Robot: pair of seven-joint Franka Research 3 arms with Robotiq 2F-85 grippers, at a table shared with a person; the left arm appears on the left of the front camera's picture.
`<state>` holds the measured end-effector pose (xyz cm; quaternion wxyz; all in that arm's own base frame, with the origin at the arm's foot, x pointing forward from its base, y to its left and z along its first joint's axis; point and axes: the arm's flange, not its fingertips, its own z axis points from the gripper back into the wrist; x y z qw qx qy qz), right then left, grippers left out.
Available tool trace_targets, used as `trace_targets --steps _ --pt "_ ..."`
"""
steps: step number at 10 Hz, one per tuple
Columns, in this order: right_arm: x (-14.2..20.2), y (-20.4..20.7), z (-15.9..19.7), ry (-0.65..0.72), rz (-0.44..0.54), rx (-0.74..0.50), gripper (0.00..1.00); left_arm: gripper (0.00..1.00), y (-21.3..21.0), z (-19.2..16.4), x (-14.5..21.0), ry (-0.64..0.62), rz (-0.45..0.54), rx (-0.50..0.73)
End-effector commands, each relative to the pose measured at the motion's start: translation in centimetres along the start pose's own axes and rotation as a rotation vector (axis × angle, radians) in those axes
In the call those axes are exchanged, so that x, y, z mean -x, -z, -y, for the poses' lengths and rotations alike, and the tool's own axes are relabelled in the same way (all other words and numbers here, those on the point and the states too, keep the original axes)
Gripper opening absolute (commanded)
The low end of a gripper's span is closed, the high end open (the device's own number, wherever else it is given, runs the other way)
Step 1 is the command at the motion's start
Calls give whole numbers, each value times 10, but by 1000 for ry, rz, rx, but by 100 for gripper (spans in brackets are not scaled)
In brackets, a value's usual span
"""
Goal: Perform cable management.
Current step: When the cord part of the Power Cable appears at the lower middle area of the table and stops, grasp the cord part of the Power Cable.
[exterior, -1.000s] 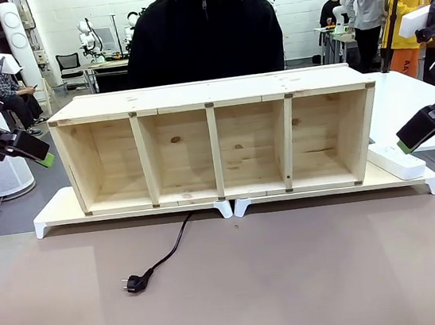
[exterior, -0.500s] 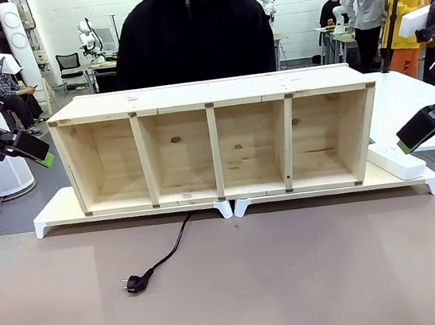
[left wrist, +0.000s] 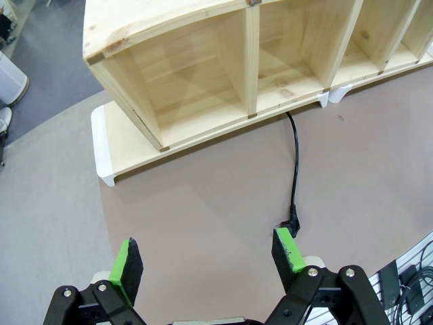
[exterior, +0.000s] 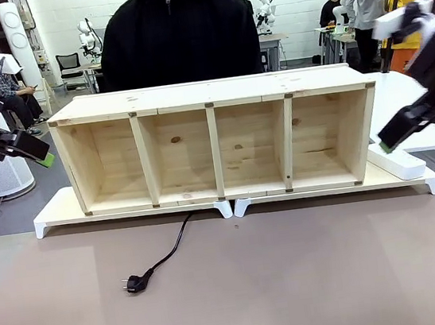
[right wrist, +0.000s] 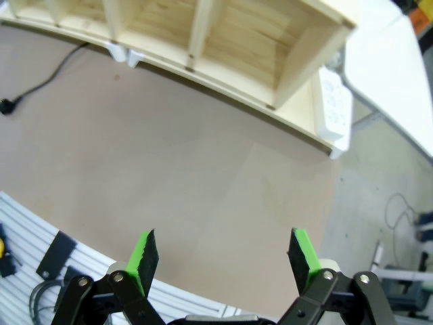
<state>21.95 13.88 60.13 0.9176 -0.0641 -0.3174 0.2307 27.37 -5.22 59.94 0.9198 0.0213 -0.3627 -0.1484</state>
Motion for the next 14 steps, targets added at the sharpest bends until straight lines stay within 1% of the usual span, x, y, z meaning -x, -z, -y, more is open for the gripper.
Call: trace_targets --steps 1,2,4,6,7,9,10,11,12,13,14 --pt "-51 13 -32 -125 11 -64 100 100 0 -1 0 3 2 -7" --pt "-65 16 -46 -165 21 -93 100 100 0 -1 0 3 2 -7" --pt "-91 33 -79 -186 31 -174 100 100 0 -1 0 3 2 -7" --pt "-112 62 -118 -174 21 -248 100 100 0 -1 0 3 2 -7" --pt "-119 78 -140 -138 10 -252 100 100 0 -1 0 3 2 -7" --pt "-130 111 -192 0 -34 -220 100 100 0 -1 0 3 2 -7" --pt "-138 124 -211 97 -57 -172 100 100 0 -1 0 3 2 -7" --pt "-144 138 -225 182 -53 -94 100 100 0 -1 0 3 2 -7" --pt "-148 149 -239 211 -90 -87 100 100 0 -1 0 3 2 -7" --pt "-154 157 -252 245 -91 -76 100 100 0 -1 0 3 2 -7" --pt "-162 169 -265 259 -141 -51 100 100 0 -1 0 3 2 -7"
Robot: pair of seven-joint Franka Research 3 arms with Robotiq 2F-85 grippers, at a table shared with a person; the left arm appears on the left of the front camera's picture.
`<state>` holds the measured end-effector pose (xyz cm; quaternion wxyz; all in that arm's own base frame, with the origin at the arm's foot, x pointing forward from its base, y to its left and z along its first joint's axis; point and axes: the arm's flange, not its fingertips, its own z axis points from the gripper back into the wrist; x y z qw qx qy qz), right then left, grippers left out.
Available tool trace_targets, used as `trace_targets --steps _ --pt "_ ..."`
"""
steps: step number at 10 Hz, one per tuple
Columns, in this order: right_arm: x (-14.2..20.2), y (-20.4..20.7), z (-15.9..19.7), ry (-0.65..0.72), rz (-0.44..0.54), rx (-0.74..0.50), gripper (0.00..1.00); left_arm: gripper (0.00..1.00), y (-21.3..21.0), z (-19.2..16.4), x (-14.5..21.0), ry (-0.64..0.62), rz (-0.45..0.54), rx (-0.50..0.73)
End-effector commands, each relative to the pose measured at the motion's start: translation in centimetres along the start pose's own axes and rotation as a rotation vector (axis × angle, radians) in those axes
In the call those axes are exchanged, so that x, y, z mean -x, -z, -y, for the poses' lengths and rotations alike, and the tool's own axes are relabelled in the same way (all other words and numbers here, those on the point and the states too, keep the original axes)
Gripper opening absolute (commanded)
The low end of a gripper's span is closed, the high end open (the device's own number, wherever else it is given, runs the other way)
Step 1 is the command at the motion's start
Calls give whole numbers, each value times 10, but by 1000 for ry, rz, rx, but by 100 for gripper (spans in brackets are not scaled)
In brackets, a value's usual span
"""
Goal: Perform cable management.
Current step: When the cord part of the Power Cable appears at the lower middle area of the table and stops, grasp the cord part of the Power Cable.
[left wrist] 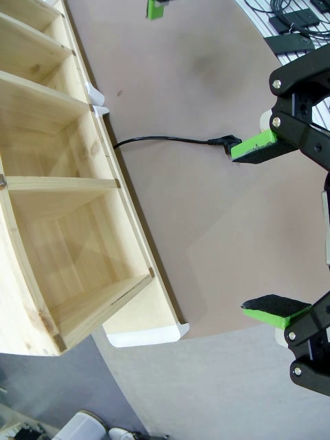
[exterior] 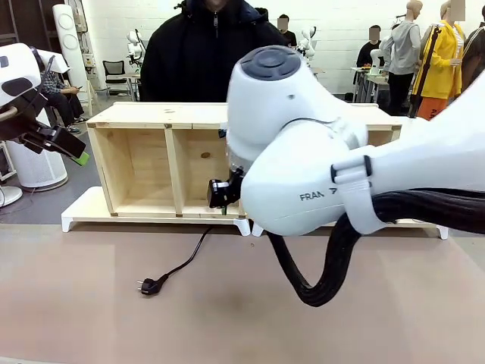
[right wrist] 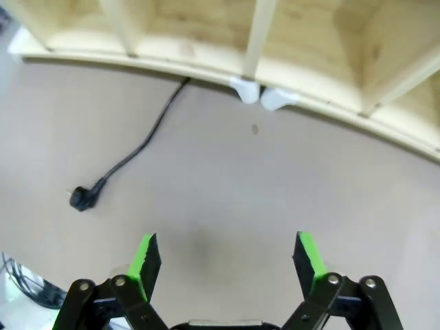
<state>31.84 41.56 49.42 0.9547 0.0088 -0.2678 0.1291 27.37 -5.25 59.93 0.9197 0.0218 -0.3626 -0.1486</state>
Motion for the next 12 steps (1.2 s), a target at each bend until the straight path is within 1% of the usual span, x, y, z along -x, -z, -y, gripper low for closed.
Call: trace_targets --steps 1,2,3,5,7,8,9,10,12 --pt "-23 32 -42 18 -82 107 100 100 0 -1 0 2 2 -7" --pt "-27 47 -54 56 -111 140 100 100 0 -1 0 2 2 -7" --pt "-31 60 -65 92 -114 157 100 100 0 -1 0 2 2 -7" --pt "-42 83 -92 189 -83 175 100 100 0 -1 0 2 2 -7" --pt "-41 93 -121 190 -106 103 100 100 0 -1 0 2 2 -7" --pt "-48 96 -131 241 -96 62 100 100 0 -1 0 2 2 -7" --pt "-51 99 -138 267 -124 7 100 100 0 -1 0 2 2 -7" --pt "-50 105 -144 287 -153 -21 100 100 0 -1 0 2 2 -7" --pt "-49 120 -146 341 -199 -50 100 100 0 -1 0 2 2 -7"
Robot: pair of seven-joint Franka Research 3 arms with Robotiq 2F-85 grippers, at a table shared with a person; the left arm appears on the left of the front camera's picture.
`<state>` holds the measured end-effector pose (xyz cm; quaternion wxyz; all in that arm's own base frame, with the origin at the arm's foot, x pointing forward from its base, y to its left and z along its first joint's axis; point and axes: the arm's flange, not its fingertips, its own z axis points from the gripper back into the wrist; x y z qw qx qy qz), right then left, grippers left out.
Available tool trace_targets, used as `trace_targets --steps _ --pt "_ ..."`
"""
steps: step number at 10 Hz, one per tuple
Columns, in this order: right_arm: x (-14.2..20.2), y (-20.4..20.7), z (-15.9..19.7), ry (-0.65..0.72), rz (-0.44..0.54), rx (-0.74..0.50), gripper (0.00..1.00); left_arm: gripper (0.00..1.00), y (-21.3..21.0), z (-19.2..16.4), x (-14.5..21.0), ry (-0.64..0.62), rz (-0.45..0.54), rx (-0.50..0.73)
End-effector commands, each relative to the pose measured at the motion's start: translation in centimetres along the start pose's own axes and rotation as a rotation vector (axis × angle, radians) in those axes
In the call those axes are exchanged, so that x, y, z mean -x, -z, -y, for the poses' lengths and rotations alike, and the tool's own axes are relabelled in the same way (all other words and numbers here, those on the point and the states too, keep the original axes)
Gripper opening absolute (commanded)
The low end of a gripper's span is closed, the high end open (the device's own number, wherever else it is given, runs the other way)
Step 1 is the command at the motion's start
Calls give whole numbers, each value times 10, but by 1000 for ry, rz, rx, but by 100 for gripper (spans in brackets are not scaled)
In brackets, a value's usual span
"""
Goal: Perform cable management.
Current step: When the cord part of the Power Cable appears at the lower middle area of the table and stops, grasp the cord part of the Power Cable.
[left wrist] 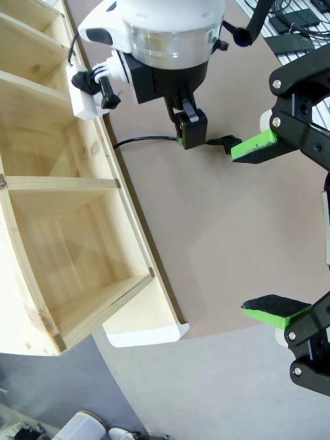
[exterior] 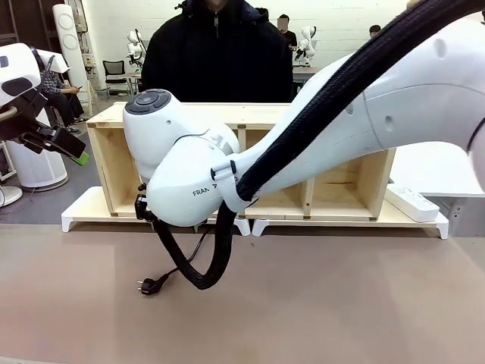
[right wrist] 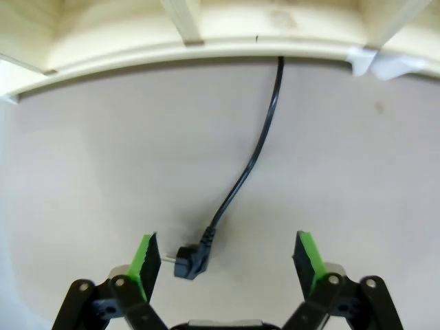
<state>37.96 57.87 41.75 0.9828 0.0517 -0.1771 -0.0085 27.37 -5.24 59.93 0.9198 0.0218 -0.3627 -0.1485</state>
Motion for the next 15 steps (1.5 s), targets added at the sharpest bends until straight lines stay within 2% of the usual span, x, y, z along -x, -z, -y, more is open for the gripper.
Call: trace_targets --steps 1,7,9,15 --pt "-6 18 0 71 -55 -21 100 100 0 -1 0 3 2 -7" --pt "5 72 -11 140 -272 -41 100 100 0 -1 0 3 2 -7" --pt "5 86 -10 152 -308 -44 100 100 0 -1 0 3 2 -7" --pt "3 109 -5 150 -323 20 100 100 0 -1 0 3 2 -7"
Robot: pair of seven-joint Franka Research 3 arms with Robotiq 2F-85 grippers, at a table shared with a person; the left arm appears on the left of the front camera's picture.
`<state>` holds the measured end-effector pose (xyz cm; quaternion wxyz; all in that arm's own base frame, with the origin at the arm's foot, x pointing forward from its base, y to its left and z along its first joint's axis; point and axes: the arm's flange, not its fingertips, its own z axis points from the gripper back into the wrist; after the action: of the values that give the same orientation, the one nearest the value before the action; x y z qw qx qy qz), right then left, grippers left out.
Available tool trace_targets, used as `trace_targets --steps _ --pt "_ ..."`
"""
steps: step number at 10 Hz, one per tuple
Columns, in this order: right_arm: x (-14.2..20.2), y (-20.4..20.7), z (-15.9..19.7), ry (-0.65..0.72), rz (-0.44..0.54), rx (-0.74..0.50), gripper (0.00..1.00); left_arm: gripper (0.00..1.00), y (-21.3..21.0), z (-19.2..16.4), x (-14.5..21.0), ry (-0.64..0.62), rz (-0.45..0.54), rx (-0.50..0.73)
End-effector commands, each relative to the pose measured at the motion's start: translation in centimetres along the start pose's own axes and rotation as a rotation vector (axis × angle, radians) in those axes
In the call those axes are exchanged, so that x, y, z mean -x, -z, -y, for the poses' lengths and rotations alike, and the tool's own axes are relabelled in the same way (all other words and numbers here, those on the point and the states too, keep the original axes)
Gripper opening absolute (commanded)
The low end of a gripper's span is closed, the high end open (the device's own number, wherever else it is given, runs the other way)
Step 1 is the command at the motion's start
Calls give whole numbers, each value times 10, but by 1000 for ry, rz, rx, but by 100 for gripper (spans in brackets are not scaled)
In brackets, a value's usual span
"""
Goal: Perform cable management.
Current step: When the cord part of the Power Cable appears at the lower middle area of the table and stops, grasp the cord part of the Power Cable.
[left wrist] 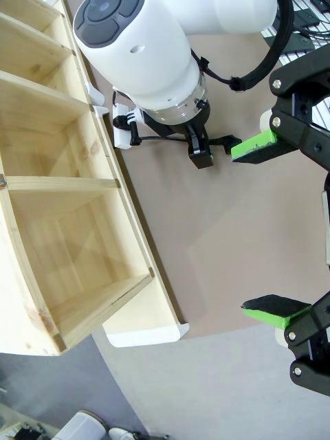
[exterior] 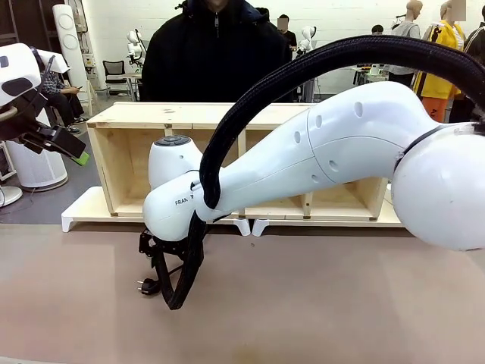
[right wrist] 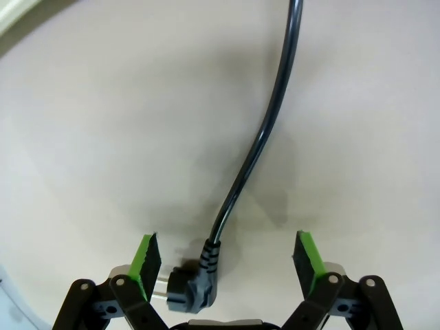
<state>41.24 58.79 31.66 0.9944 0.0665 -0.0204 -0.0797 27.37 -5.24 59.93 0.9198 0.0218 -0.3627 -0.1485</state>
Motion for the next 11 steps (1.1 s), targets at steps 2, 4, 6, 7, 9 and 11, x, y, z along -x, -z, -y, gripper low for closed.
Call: trace_targets --steps 2,4,6,7,9,11 --pt "-3 8 -7 -4 -19 50 100 100 0 -1 0 3 2 -7" --pt "-4 11 -7 -6 -25 59 100 100 0 -1 0 3 2 -7" --pt "-4 12 -6 -8 -30 63 100 100 0 -1 0 3 2 -7" --pt "-7 10 -7 1 -17 26 100 100 0 -1 0 3 2 -7" --pt "-2 12 -2 2 -13 52 100 100 0 -1 0 3 2 -7" --pt "-2 12 -2 2 -13 52 100 100 0 -1 0 3 2 -7"
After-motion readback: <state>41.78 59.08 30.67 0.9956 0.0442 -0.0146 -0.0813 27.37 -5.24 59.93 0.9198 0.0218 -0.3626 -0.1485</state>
